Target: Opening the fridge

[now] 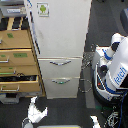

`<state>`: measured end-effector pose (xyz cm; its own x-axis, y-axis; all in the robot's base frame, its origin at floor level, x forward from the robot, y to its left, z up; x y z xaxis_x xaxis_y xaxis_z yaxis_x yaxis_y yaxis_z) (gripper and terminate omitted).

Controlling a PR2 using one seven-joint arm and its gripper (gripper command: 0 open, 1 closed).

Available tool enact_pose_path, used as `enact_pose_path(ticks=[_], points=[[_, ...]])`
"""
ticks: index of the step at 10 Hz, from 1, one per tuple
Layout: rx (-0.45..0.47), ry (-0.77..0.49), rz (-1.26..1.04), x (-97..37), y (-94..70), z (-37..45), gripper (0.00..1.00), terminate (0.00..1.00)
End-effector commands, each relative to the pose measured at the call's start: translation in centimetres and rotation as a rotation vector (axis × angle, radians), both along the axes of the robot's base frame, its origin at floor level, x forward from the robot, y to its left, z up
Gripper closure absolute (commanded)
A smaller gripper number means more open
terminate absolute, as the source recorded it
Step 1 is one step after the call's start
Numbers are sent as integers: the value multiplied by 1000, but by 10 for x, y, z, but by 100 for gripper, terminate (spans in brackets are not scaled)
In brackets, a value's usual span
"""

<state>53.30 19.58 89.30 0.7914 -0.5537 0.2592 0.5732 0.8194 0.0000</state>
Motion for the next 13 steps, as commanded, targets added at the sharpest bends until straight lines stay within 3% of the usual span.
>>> enact_pose_path(ticks=[1,4,13], points=[[45,43,214,187,26,108,0,0],[-14,75,359,236,56,135,0,0],[-4,66,474,309,92,197,0,0]])
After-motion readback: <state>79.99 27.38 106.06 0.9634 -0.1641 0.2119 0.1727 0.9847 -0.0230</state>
